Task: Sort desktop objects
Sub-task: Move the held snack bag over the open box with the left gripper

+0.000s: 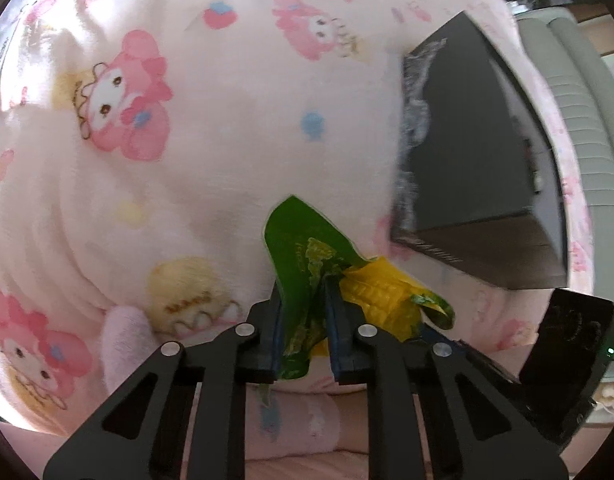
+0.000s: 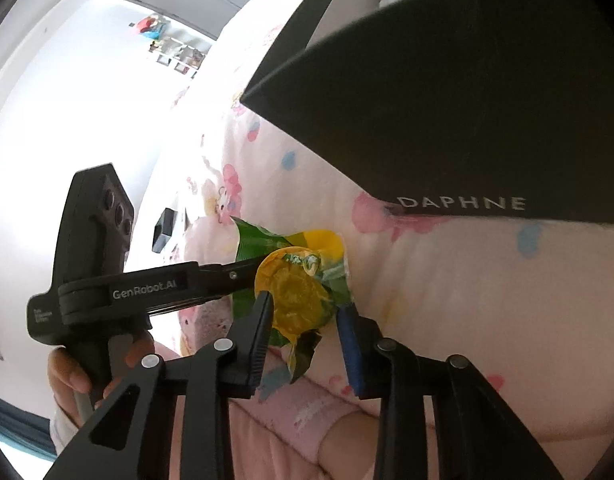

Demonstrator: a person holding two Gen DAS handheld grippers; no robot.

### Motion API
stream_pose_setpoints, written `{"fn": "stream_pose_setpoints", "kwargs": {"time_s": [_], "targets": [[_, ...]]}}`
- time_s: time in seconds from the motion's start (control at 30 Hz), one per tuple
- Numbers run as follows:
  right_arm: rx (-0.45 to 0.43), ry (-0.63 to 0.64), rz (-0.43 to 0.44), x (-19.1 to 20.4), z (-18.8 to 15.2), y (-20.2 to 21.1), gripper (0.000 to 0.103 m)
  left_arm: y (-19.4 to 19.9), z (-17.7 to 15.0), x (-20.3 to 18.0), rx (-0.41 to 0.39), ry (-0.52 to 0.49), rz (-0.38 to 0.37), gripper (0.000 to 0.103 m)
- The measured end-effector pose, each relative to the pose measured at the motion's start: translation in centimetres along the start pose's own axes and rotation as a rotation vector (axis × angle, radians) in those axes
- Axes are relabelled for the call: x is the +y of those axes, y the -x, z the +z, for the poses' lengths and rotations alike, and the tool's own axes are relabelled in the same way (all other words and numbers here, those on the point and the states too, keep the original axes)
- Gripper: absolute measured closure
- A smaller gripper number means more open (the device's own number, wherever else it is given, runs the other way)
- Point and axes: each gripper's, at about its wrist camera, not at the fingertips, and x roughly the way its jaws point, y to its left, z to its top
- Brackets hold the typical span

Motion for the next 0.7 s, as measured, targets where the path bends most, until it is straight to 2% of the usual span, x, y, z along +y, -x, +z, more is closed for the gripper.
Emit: {"fn": "stream_pose_setpoints", "kwargs": {"time_s": [0.1, 0.33, 0.47, 0.5, 0.57, 0.7], "targets": [[-0.018, -0.024, -0.018, -0.6, 0.1, 0.9, 0.075, -0.5, 0.1, 0.2, 0.024, 0.01, 0.019, 0.088], [-0.004, -0.037, -0.14, -1.3, 0.0, 0.5, 0.074, -1.4, 0.0, 0.2, 0.061, -0.002, 0.105, 0.085], [0.02, -0.061, -0.085, -2.1, 0.2, 0.0, 0.074, -1.6, 0.0, 0.1, 0.079, -0.023, 0.109, 0.084], [0.023, -0.066, -0.069, -2.3, 0.3, -0.1, 0.074, -1.4, 0.0, 0.0, 0.074, -0.029, 0.102, 0.086], [0.013, -0.049, -0.066, -2.2, 0.4, 0.2, 0.075, -0.4, -0.2, -0.1, 0.046, -0.039, 0.054, 0.096], [-0.014, 0.032, -0.088, -0.5, 0.1, 2.0, 0.08, 3.3, -1.4, -0.7, -0.064, -0.089, -0.044, 0.099]]}}
